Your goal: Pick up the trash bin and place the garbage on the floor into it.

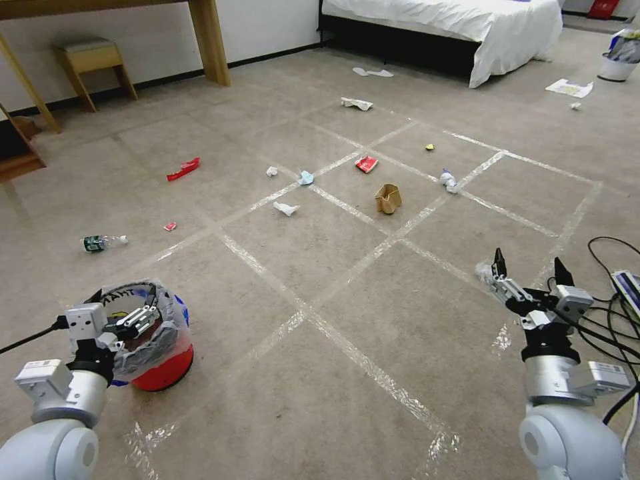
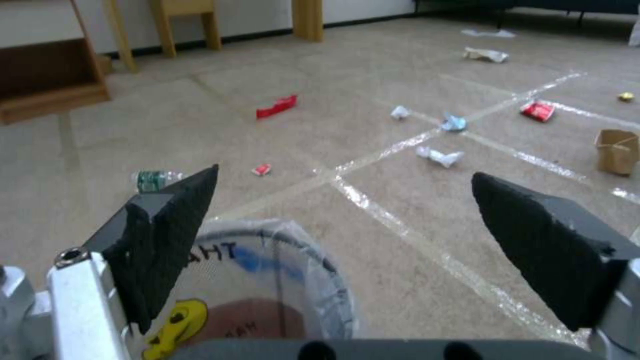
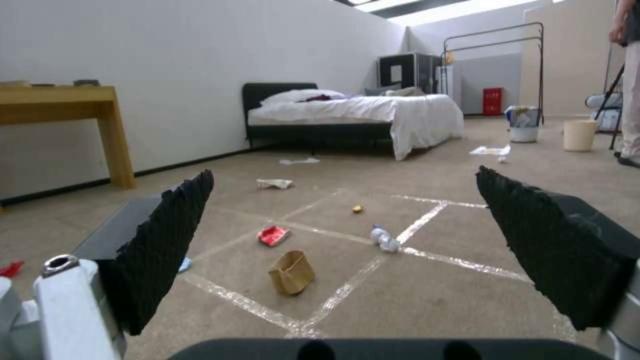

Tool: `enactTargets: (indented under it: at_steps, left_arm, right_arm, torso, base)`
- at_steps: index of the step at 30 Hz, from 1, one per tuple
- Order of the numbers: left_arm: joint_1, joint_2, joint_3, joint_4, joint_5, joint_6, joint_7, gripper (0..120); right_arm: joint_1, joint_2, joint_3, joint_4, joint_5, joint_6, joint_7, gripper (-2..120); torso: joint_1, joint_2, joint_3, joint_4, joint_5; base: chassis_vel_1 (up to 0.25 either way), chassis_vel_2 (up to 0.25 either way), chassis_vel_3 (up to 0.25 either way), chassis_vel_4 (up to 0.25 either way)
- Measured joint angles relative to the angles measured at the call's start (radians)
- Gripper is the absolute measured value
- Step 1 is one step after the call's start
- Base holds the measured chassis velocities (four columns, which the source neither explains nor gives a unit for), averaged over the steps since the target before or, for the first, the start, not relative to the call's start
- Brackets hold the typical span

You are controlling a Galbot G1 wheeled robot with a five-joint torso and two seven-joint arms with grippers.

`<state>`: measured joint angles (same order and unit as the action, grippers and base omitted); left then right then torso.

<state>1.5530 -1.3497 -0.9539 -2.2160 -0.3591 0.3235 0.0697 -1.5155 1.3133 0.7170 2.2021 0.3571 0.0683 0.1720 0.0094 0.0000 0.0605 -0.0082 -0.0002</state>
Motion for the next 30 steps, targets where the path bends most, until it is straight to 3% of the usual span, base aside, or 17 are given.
enactTargets:
  at_steps: [3,4,5,7,8,11,12,14,15,17,19,20,22,24,25,27,30]
  left_arm:
    - [-0.001,0.017,-0.004,0.002,-0.027,0.030,-0.014,100]
    - [-0.003,0.049,-0.018,0.002,-0.082,0.093,-0.027,100]
    - [-0.003,0.049,-0.018,0.002,-0.082,0.093,-0.027,100]
    - [-0.013,0.104,-0.046,0.019,-0.165,0.183,-0.042,100]
    - [-0.013,0.104,-0.046,0.019,-0.165,0.183,-0.042,100]
    - [-0.046,0.245,-0.095,0.124,-0.370,0.293,-0.094,100]
    - [-0.046,0.245,-0.095,0.124,-0.370,0.293,-0.094,100]
    - [-0.064,0.318,-0.110,0.195,-0.464,0.326,-0.118,100]
    - [-0.064,0.318,-0.110,0.195,-0.464,0.326,-0.118,100]
    - [-0.082,0.380,-0.113,0.266,-0.509,0.348,-0.127,100]
    - [-0.090,0.404,-0.110,0.295,-0.529,0.357,-0.127,100]
    - [-0.105,0.454,-0.093,0.361,-0.568,0.366,-0.120,100]
    - [-0.109,0.473,-0.084,0.387,-0.576,0.372,-0.114,100]
    - [-0.122,0.524,-0.060,0.477,-0.586,0.383,-0.075,100]
    - [-0.122,0.524,-0.060,0.477,-0.586,0.383,-0.075,100]
    - [-0.127,0.554,-0.051,0.554,-0.586,0.385,-0.035,100]
    - [-0.128,0.560,-0.051,0.579,-0.585,0.385,-0.022,100]
  right_arm:
    - [0.010,0.000,-0.003,-0.008,0.001,-0.001,0.001,100]
    - [0.014,0.000,-0.005,-0.014,0.002,-0.001,0.002,100]
    - [0.014,0.000,-0.005,-0.014,0.002,-0.001,0.002,100]
    - [0.016,0.000,-0.006,-0.019,0.003,-0.001,0.002,100]
    - [0.016,0.000,-0.006,-0.019,0.003,-0.001,0.002,100]
    - [0.021,0.004,-0.012,-0.028,0.004,0.000,0.003,100]
    - [0.021,0.004,-0.012,-0.028,0.004,0.000,0.003,100]
    - [0.022,0.006,-0.015,-0.033,0.004,0.001,0.003,100]
    - [0.022,0.006,-0.015,-0.033,0.004,0.001,0.003,100]
    - [0.023,0.008,-0.015,-0.039,0.003,0.002,0.004,100]
    - [0.023,0.009,-0.015,-0.041,0.003,0.002,0.005,100]
    - [0.024,0.010,-0.014,-0.046,0.002,0.002,0.005,100]
    - [0.024,0.011,-0.014,-0.048,0.001,0.002,0.006,100]
    - [0.026,0.013,-0.013,-0.053,0.000,0.002,0.008,100]
    - [0.026,0.013,-0.013,-0.053,0.000,0.002,0.008,100]
    - [0.036,0.011,-0.022,-0.062,-0.001,-0.002,0.011,100]
    - [0.041,0.010,-0.029,-0.067,-0.001,-0.005,0.012,100]
  torso:
    - [0.000,0.000,0.000,0.0000,0.0000]
    - [0.000,0.000,0.000,0.0000,-0.0001]
    - [0.000,0.000,0.000,0.0000,-0.0001]
    - [0.000,0.000,0.000,0.0000,0.0000]
    - [0.000,0.000,0.000,0.0000,0.0000]
    - [0.000,0.000,0.000,-0.0001,-0.0002]
    - [0.000,0.000,0.000,-0.0001,-0.0002]
    - [0.000,0.000,0.000,0.0000,-0.0002]
    - [0.000,0.000,0.000,0.0000,-0.0002]
    - [0.000,0.000,0.000,0.0000,-0.0002]
    - [0.000,0.000,0.000,0.0000,-0.0003]
    - [0.000,0.000,0.000,-0.0001,0.0001]
    - [0.000,0.000,0.000,0.0000,-0.0001]
    - [0.000,0.000,0.000,-0.0003,-0.0001]
    - [0.000,0.000,0.000,-0.0003,-0.0001]
    - [0.000,0.000,0.000,-0.0002,-0.0003]
    - [0.000,0.000,0.000,0.0000,-0.0002]
  base:
    - [0.000,0.000,0.000,0.000]
    - [0.000,0.000,0.000,0.000]
    - [0.000,0.000,0.000,0.000]
    - [0.000,0.000,0.000,0.000]
    - [0.000,0.000,0.000,0.000]
    - [0.000,0.000,0.000,0.000]
    - [0.000,0.000,0.000,0.000]
    - [0.000,0.000,0.000,0.000]
    - [0.000,0.000,0.000,0.000]
    - [0.000,0.000,0.000,0.000]
    - [0.000,0.000,0.000,0.000]
    - [0.000,0.000,0.000,0.000]
    - [0.000,0.000,0.000,0.000]
    - [0.000,0.000,0.000,0.000]
    - [0.000,0.000,0.000,0.000]
    - [0.000,0.000,0.000,0.000]
    - [0.000,0.000,0.000,0.000]
